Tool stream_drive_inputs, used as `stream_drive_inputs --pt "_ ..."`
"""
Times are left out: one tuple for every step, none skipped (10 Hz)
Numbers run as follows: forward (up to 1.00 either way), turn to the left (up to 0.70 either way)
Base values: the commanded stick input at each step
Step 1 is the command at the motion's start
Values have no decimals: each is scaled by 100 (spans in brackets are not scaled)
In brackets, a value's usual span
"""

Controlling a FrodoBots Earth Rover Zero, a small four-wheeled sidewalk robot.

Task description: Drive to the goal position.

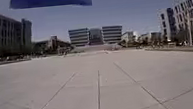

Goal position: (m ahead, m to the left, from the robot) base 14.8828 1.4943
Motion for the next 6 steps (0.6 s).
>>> stream_drive_inputs --pt "100 0" --pt "100 0" --pt "100 0" --pt "100 0" --pt "100 0" --pt "100 0"
